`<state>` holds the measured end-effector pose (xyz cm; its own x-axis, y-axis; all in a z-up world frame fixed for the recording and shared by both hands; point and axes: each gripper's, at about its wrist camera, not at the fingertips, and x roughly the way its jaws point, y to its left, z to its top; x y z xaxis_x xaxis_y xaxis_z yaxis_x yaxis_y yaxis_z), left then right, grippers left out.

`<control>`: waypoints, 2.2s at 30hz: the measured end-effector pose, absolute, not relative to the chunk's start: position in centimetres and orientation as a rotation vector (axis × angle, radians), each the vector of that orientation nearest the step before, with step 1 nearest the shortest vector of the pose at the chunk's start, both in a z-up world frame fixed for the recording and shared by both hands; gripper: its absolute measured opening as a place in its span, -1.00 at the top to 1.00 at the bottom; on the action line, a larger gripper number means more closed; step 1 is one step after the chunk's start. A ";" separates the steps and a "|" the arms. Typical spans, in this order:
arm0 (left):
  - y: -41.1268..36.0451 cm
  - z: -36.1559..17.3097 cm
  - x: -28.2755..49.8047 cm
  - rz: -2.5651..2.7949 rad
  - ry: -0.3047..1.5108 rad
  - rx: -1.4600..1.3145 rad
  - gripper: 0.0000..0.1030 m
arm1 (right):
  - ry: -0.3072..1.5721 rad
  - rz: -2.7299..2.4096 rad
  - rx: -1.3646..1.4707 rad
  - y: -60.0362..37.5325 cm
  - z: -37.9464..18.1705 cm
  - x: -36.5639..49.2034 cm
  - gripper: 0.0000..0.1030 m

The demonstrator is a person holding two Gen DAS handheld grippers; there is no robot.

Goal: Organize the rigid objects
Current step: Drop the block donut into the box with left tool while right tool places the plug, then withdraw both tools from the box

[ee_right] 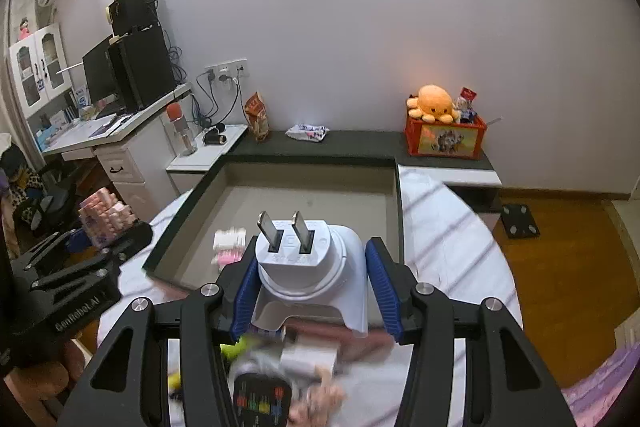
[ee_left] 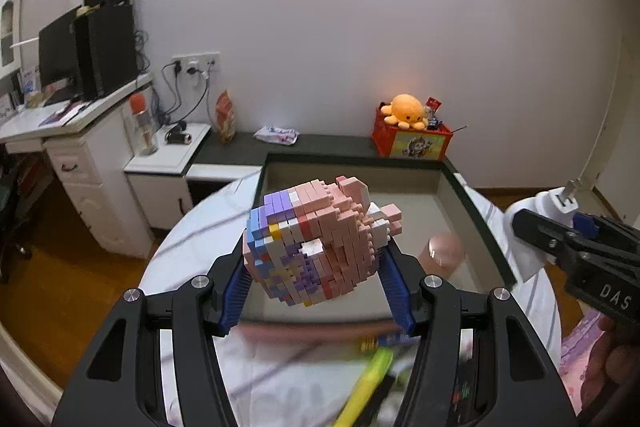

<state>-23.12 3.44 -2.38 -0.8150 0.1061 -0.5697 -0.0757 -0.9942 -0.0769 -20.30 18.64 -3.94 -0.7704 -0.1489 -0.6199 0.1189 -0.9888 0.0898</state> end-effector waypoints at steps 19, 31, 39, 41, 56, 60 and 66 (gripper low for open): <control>8.1 -8.7 -37.2 2.800 0.005 -1.153 -0.15 | -0.108 -2.742 1.279 19.7 -12.1 -33.7 -0.02; 8.0 -7.6 -36.0 2.840 0.093 -1.169 -0.95 | -0.101 -2.766 1.351 20.5 -11.6 -33.3 -0.61; 6.9 -4.5 -32.3 2.909 0.085 -1.040 -0.99 | -0.115 -2.800 1.281 20.0 -9.2 -30.3 -0.90; 6.5 -3.9 -31.1 2.922 0.058 -1.014 -0.99 | -0.114 -2.826 1.258 20.0 -8.5 -29.3 -1.00; 3.5 0.4 -18.9 3.016 -0.085 -0.790 -0.99 | -0.135 -2.968 0.977 18.5 -2.2 -17.0 -1.00; 2.6 1.2 -15.1 3.038 -0.113 -0.738 -0.99 | -0.096 -2.985 0.902 17.7 -0.6 -13.2 -1.00; 1.8 2.0 -10.5 3.054 -0.140 -0.694 -0.99 | -0.067 -2.990 0.827 16.8 0.7 -8.5 -1.00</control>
